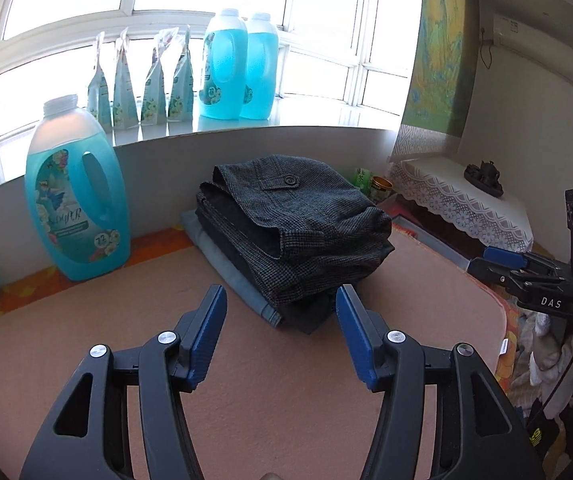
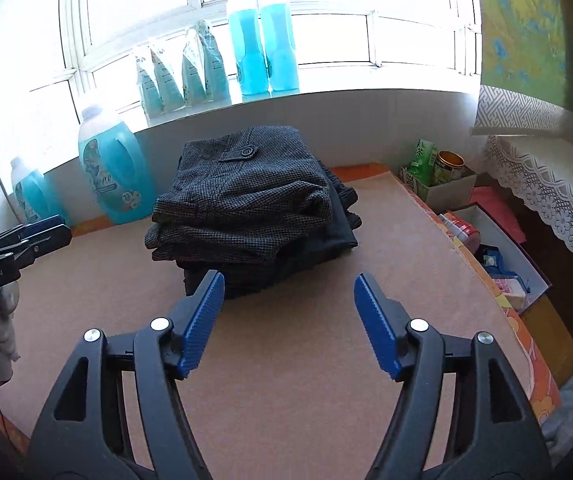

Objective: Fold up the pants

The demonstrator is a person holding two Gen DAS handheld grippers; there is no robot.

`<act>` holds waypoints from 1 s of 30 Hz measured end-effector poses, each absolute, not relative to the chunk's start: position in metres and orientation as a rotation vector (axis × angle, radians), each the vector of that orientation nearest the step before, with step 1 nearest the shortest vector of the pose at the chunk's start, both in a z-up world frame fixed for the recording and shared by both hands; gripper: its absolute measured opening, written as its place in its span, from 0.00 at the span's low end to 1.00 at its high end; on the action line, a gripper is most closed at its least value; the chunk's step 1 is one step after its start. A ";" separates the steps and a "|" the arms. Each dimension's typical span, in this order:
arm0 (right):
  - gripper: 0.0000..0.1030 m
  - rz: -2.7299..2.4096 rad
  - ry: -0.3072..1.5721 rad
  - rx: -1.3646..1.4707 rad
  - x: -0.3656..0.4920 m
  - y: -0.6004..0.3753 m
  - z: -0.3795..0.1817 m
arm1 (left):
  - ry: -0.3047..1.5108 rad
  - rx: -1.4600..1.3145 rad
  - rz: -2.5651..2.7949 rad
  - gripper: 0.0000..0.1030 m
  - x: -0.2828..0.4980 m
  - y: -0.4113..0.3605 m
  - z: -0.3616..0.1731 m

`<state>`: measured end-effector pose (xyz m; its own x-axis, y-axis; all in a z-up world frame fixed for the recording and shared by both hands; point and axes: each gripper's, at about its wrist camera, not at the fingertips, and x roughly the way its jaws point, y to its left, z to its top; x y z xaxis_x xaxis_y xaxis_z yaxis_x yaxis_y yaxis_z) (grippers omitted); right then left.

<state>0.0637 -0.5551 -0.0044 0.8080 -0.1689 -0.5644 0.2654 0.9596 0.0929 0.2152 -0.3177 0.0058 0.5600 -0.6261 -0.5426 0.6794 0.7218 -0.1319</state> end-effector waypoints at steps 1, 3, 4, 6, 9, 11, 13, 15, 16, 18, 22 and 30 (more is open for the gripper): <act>0.73 -0.245 0.581 0.167 0.058 -0.549 -0.003 | 0.599 0.087 -0.778 0.55 0.209 -0.314 0.007; 0.78 -0.269 0.575 0.161 0.046 -0.539 -0.002 | 0.589 0.075 -0.786 0.61 0.198 -0.305 0.008; 0.79 -0.281 0.574 0.158 0.041 -0.535 -0.002 | 0.582 0.074 -0.786 0.61 0.191 -0.300 0.009; 0.81 -0.306 0.576 0.151 0.033 -0.526 -0.001 | 0.569 0.086 -0.784 0.62 0.178 -0.293 0.010; 0.82 -0.339 0.570 0.137 0.019 -0.513 0.000 | 0.568 0.087 -0.777 0.68 0.164 -0.281 0.008; 0.87 -0.357 0.559 0.127 0.012 -0.505 0.000 | 0.572 0.078 -0.774 0.68 0.155 -0.274 0.006; 0.90 -0.370 0.548 0.121 0.004 -0.498 0.002 | 0.567 0.076 -0.766 0.68 0.147 -0.266 0.005; 0.92 -0.382 0.534 0.113 -0.004 -0.490 0.002 | 0.561 0.078 -0.750 0.70 0.139 -0.259 0.004; 0.93 -0.388 0.528 0.112 -0.007 -0.487 0.003 | 0.559 0.078 -0.742 0.72 0.135 -0.256 0.003; 0.98 -0.394 0.512 0.115 -0.015 -0.481 0.003 | 0.554 0.076 -0.730 0.78 0.127 -0.250 0.001; 0.98 -0.404 0.483 0.137 -0.027 -0.471 0.001 | 0.550 0.082 -0.701 0.78 0.111 -0.244 -0.005; 1.00 -0.441 0.466 0.157 -0.036 -0.457 -0.018 | 0.566 0.072 -0.668 0.78 0.087 -0.238 -0.021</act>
